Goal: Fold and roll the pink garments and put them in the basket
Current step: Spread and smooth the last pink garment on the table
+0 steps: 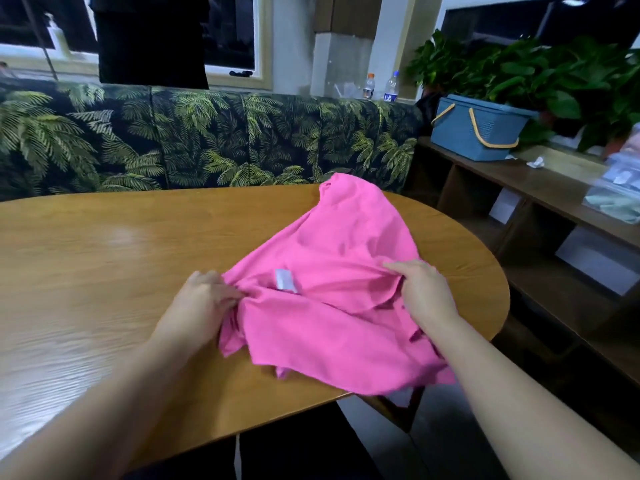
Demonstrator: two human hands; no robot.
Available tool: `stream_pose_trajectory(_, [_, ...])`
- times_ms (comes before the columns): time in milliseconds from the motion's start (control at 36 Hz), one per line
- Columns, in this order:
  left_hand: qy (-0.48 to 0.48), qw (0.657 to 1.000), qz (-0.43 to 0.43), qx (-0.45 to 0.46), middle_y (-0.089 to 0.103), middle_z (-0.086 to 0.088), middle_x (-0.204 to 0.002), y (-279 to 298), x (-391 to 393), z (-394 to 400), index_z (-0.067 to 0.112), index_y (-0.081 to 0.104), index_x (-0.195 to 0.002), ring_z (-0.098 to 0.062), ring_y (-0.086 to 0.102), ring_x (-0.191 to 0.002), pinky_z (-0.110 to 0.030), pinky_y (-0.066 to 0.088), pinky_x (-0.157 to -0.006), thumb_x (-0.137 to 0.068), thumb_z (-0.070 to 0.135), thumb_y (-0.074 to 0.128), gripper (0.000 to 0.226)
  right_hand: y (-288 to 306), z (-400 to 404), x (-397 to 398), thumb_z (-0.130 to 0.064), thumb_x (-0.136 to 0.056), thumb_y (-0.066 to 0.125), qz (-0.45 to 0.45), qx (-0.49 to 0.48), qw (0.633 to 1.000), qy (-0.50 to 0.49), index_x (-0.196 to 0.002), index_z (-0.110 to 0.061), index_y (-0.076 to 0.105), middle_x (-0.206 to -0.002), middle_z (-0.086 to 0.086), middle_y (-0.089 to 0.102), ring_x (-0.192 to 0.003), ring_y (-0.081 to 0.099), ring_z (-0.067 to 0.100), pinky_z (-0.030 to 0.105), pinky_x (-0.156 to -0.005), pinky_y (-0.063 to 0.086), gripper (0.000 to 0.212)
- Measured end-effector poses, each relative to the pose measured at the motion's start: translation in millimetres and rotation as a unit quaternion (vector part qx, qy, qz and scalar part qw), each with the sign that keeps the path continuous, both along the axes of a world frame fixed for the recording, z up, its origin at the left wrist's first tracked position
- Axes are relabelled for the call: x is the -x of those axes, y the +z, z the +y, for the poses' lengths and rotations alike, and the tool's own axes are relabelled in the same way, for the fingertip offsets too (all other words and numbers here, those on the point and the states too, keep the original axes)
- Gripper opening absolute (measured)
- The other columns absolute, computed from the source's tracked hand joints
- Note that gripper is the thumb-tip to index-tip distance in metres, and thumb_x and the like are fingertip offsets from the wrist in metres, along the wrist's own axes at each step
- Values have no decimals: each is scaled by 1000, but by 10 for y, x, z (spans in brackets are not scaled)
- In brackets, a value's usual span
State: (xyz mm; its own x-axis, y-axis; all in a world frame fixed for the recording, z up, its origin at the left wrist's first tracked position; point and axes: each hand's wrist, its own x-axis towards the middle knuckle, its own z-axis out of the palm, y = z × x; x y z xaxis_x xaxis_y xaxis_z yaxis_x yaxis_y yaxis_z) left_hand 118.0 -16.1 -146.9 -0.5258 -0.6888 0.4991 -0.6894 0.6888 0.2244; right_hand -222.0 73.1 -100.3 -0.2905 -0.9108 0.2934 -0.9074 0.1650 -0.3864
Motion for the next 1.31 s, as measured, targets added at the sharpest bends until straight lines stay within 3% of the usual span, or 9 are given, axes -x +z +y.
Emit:
stream_pose_trajectory(139, [209, 976, -45, -32, 55, -16, -48, 150, -683, 34, 14, 75, -61, -35, 57, -41, -28, 39, -47, -58, 11, 57, 18, -98, 50, -83, 2, -85, 47, -22, -21, 999, -35, -106, -24, 74, -113, 9, 68, -102, 61, 32, 35, -84, 47, 43])
stream_pose_trajectory(250, [337, 932, -33, -129, 68, -18, -90, 249, -740, 80, 8, 71, -92, -36, 64, -86, -36, 46, -75, -81, 14, 59, 17, -72, -20, -283, -29, -96, 41, -27, -58, 997, -34, -71, -14, 63, -93, 15, 64, -90, 59, 32, 37, -74, 42, 37])
stream_pose_trajectory(389, [237, 932, 241, -131, 63, -11, -97, 347, -249, 424, 11, 61, -99, -32, 59, -100, -40, 46, -80, -83, 37, 44, 35, -78, -93, -608, -58, -87, 55, -6, -89, 996, -20, -121, -17, 55, -130, 12, 44, -115, 51, 35, 43, -95, 45, 54])
stream_pose_trajectory(528, [174, 943, -71, -276, 0, 1, -160, 193, 216, 734, 56, 12, -144, -33, -1, -147, -67, 8, -111, -64, 88, 45, 93, -227, -59, -865, -14, -94, 43, 123, -111, 985, 40, -143, -30, 40, -143, 7, 41, -119, 47, 32, 38, -96, 42, 51])
stream_pose_trajectory(694, [119, 970, -83, -195, 43, -6, -141, 148, 73, 476, 44, 58, -126, -33, 45, -126, -48, 41, -101, -93, 29, 48, 38, -208, 118, -1042, -8, -87, 48, 131, -77, 974, 166, -117, -25, 68, -125, -5, 61, -110, 52, 24, 31, -94, 43, 40])
stream_pose_trajectory(778, [197, 959, -122, -163, 51, 1, -138, 238, -338, 261, 47, 63, -117, -26, 47, -124, -41, 42, -101, -92, 37, 47, 31, -78, 242, -1102, -14, -86, 48, 120, -92, 961, 233, -106, -26, 72, -115, -8, 67, -110, 56, 19, 31, -94, 43, 34])
stream_pose_trajectory(972, [342, 917, -93, -183, 51, -2, -140, 541, -733, 76, 39, 66, -115, -31, 42, -128, -53, 32, -108, -94, 30, 41, 34, 445, 169, -1215, -55, -95, 42, 11, -109, 961, 252, -144, -39, 36, -61, -12, 51, -69, 51, 9, 31, -65, 43, 52])
stream_pose_trajectory(1111, [321, 906, 104, -256, 49, -22, -138, 546, -491, -7, 12, 43, -138, -37, 47, -127, -45, 37, -105, -96, 27, 37, 45, 390, -592, -1024, -39, -95, 48, 21, -24, 988, 150, -129, -28, 56, -113, -1, 66, -114, 54, 24, 36, -97, 43, 36])
stream_pose_trajectory(1306, [380, 855, -51, -349, -12, -8, -161, 132, -348, -267, 49, -14, -146, -39, -12, -145, -68, -4, -110, -78, 85, 20, 84, 15, -1391, -885, -72, -89, 30, 76, -131, 987, 60, -147, -49, 19, -161, 0, 11, -147, 1, 31, 56, -115, 6, 64])
